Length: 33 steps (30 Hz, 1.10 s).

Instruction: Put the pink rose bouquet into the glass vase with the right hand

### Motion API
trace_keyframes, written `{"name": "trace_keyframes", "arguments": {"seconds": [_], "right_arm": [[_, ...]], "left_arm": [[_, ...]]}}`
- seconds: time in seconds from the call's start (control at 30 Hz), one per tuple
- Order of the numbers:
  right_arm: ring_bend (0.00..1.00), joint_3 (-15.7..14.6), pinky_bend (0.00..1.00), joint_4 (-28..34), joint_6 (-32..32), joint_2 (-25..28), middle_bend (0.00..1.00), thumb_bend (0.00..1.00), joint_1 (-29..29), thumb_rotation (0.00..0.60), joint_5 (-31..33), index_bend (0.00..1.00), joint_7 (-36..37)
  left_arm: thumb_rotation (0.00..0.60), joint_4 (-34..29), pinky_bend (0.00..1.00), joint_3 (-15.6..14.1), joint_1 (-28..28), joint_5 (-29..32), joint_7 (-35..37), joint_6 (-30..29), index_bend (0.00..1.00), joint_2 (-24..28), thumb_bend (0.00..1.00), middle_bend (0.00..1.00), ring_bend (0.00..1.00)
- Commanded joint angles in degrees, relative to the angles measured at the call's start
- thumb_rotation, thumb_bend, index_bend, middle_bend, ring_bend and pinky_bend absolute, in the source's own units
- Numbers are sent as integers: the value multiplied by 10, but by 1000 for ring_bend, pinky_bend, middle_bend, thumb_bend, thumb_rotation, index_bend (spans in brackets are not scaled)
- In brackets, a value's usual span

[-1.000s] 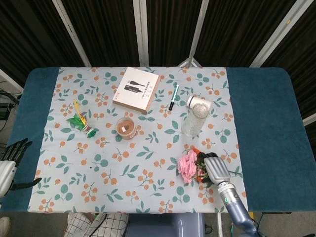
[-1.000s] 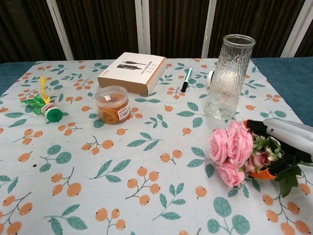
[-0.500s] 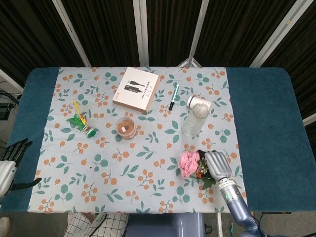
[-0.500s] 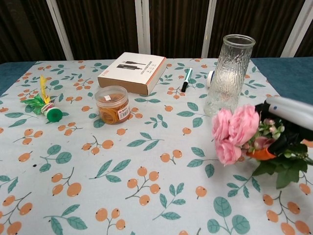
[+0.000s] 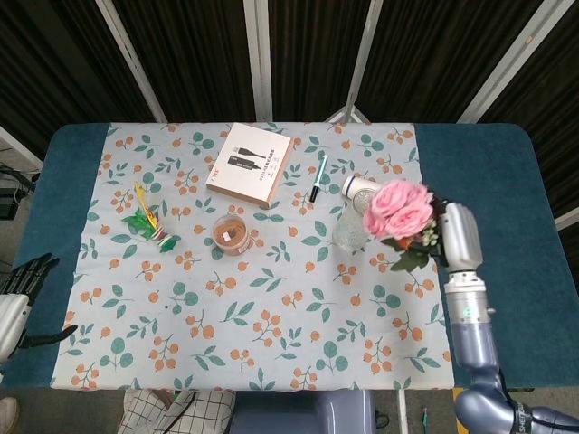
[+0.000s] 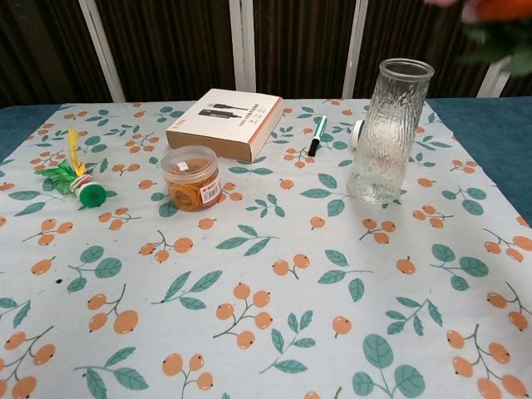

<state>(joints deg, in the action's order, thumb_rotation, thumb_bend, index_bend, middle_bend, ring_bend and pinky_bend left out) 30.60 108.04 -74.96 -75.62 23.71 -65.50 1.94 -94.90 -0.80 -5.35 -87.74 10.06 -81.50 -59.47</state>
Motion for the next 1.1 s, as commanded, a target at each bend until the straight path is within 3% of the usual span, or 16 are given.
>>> {"name": "trace_keyframes", "arguments": {"seconds": [0.03,0.2,0.43,0.7,1.1], "right_arm": [[535,70,418,-36,-45,-13,537,266,28,600,1,454,73],[511,139,418,-55,-59,-54,537,266,74,600,60,416,137],[506,174,418,-84,-76,-111,537,266,130,600,95,409,174],[505,186,418,-171,-61,-163,537,266,202,600,123,409,183],[505,164,418,-244,-50,-205,537,266,233,600,129,409,203]], "left_arm": [[600,1,0,0,0,-2,1,-1,0,-1,0,0,0],[600,2,0,0,0,-3,2,-1,0,-2,0,0,0],[600,2,0,-1,-1,-1,6,2,0,-1,0,0,0],[600,2,0,-1,-3,3,14,8,0,2,0,0,0],[600,0,0,-1,-5,6,18,13,0,4,0,0,0]]}}
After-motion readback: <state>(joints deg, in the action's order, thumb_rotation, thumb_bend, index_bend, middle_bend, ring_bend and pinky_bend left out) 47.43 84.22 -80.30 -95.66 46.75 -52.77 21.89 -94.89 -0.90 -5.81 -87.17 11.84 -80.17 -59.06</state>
